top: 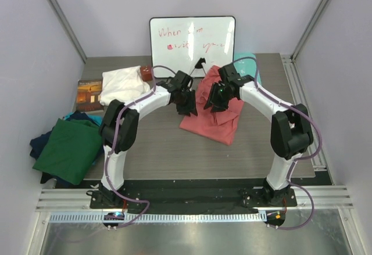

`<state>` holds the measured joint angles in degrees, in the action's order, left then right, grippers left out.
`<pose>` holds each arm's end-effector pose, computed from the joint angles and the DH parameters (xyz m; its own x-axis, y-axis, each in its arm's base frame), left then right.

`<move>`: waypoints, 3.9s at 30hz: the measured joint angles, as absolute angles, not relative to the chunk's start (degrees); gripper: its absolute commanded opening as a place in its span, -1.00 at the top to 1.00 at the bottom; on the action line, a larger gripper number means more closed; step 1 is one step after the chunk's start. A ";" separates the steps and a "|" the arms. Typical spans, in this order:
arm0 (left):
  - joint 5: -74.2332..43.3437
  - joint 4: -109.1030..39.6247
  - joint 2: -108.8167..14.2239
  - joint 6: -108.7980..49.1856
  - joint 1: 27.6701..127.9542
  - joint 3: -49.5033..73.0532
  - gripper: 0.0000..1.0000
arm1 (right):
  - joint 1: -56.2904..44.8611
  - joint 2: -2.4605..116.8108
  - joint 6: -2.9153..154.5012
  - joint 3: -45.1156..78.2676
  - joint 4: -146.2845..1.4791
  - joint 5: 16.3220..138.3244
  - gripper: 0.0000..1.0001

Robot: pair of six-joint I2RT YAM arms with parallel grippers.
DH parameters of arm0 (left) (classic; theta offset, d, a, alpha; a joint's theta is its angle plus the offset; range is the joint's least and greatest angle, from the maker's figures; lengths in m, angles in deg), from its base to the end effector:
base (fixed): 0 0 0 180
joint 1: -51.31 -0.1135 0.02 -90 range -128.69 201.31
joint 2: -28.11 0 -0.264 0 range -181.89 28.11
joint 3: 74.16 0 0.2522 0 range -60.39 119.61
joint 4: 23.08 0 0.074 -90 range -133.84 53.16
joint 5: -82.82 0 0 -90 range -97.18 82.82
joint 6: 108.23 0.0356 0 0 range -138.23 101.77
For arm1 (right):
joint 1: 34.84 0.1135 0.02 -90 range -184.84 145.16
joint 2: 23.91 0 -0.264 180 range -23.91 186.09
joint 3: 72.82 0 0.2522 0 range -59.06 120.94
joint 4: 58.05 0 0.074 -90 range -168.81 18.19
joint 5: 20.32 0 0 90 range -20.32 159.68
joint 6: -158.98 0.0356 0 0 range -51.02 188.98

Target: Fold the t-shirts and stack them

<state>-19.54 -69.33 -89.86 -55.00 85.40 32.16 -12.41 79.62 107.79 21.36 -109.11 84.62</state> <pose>0.3673 -0.2578 0.2036 -0.9461 -0.0657 -0.3171 0.0941 0.8812 -0.4634 0.3516 0.1551 0.2349 -0.9311 0.2708 -0.2443 0.1248 0.8660 0.4842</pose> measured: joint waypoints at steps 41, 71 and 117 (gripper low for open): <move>-17.14 -62.54 -85.60 -52.27 86.67 17.12 0.30 | -14.39 103.66 89.97 48.73 -130.13 47.29 0.16; -13.10 -69.57 -73.54 -56.73 102.36 2.98 0.36 | -19.20 70.64 87.33 32.45 -126.00 57.98 0.07; -15.54 -76.22 -50.28 -58.61 89.46 -16.10 -0.13 | -8.65 48.15 96.90 -21.50 -109.19 89.47 -0.31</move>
